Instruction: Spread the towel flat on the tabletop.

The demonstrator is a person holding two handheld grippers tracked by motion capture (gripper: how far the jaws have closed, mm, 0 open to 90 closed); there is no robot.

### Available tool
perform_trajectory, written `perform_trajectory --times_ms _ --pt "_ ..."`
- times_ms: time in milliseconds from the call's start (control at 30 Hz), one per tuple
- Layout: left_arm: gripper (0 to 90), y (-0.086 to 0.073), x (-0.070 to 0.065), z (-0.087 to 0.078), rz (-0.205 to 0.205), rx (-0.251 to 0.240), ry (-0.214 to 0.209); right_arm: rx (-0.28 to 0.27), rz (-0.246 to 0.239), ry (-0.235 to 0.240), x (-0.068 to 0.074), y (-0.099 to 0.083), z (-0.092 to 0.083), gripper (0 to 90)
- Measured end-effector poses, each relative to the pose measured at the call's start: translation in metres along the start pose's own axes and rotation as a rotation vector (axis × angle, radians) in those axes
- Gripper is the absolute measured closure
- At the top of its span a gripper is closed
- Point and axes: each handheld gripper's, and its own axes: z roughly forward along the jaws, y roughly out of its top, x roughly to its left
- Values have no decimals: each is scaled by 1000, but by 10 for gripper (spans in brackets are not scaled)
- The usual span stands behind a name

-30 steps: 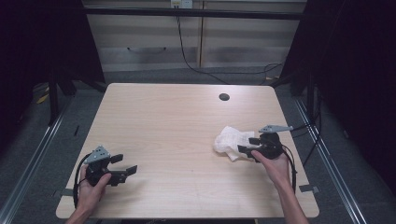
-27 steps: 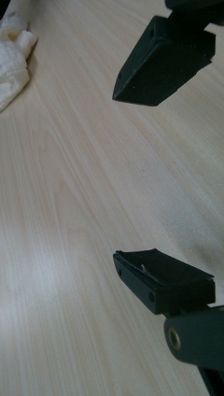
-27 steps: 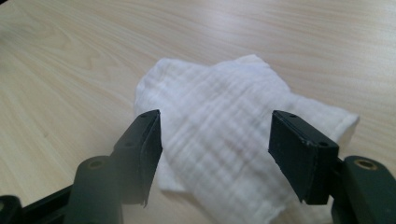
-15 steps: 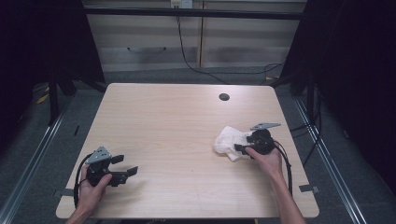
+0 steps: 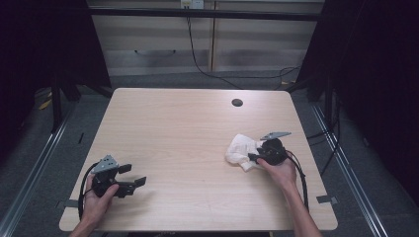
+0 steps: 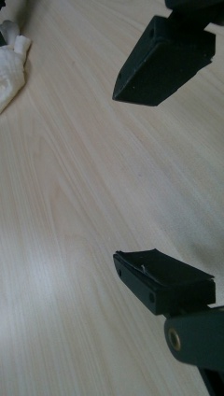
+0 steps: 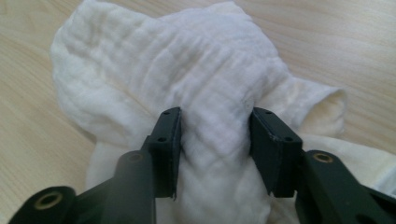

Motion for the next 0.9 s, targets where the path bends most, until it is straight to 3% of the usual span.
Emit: perform_trajectory --times_ms 133,333,733,900 --pt "184 0 0 1 -2 4 0 -6 -4 32 7 1 2 660" --pt "184 0 0 1 -1 2 -2 -15 -18 81 18 3 6 696" --pt "187 0 0 1 9 6 2 -6 -115 184 67 12 19 700" --pt "188 1 0 2 6 10 3 -14 -130 224 82 16 25 701"
